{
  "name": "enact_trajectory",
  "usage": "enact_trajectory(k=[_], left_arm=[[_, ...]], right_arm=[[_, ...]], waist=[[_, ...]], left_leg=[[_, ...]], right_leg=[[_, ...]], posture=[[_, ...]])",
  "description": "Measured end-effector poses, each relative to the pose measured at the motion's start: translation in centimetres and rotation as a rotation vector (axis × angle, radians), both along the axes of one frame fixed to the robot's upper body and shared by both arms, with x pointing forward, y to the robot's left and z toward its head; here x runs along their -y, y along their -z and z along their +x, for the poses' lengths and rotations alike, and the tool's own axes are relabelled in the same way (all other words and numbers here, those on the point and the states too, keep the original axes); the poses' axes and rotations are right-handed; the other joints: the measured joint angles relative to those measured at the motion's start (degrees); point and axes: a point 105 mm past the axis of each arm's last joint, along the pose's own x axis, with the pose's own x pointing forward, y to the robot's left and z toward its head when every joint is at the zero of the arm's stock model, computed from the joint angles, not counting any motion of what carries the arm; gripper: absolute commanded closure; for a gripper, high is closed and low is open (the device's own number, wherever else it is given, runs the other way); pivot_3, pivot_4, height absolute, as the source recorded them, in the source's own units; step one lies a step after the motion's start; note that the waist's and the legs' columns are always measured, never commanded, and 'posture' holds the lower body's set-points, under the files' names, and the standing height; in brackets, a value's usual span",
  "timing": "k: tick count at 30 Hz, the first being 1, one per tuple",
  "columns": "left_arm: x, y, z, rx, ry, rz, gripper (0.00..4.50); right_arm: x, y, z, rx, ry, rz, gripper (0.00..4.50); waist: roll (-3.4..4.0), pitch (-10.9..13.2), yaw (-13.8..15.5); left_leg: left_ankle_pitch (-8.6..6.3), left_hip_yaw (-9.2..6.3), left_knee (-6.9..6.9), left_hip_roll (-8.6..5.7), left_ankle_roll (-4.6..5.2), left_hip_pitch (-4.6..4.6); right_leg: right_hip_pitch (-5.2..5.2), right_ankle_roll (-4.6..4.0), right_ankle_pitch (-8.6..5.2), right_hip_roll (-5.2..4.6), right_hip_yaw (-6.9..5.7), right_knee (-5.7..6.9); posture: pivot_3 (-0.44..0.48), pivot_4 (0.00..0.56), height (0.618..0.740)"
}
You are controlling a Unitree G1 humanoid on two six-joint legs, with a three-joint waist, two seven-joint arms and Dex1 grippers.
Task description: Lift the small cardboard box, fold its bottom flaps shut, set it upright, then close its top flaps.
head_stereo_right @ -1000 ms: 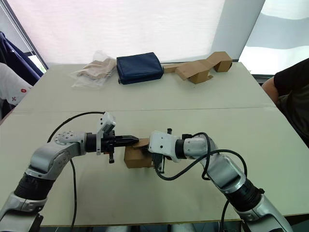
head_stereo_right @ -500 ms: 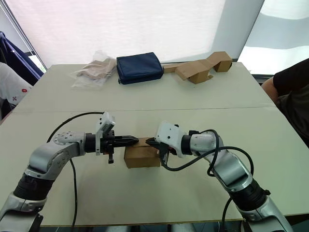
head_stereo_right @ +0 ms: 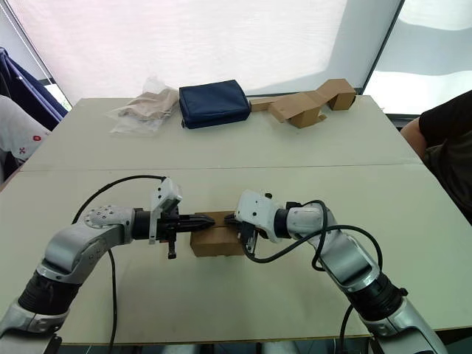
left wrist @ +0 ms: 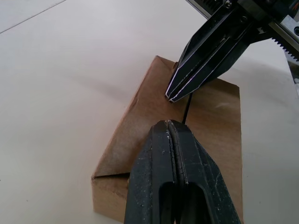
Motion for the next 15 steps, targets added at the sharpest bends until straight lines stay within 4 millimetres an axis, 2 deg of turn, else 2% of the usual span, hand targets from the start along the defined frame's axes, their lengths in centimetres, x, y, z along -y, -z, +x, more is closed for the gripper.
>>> enact_trajectory(k=[7,10,12,15], left_arm=[[0.0,0.1,0.0,0.004,-0.012,-0.005,4.49],[0.0,-0.2,0.2,0.008,-0.055,-0.058,4.49],[-0.5,-0.7,0.4,0.022,-0.102,-0.105,4.49],[-1.4,-2.2,0.5,0.053,-0.144,-0.158,4.49]], right_arm=[[0.1,0.1,0.0,0.006,0.005,-0.005,4.5],[0.2,-0.2,0.1,-0.026,0.036,0.066,4.5],[0.2,-1.1,0.4,-0.05,0.065,0.161,4.5],[1.1,-3.5,1.3,-0.079,0.137,0.351,4.5]], waist=[[0.0,0.0,0.0],[0.0,0.0,0.0],[-0.01,0.0,-0.1],[0.0,0.0,-0.1]], left_leg=[[0.0,0.0,0.0,0.0,0.0,0.0],[0.0,-0.01,0.0,0.01,0.0,0.0],[0.0,-0.01,0.0,0.03,0.0,0.0],[0.0,-0.04,0.0,0.05,0.0,0.0]], right_leg=[[0.0,0.0,0.0,0.0,0.0,0.0],[0.0,0.0,0.0,-0.02,0.0,0.01],[0.0,0.0,0.0,-0.02,0.01,0.01],[0.0,0.0,0.0,-0.02,0.02,0.04]], posture=[[0.0,0.15,0.74],[0.0,0.15,0.74],[0.0,0.15,0.74],[0.0,0.15,0.74]])
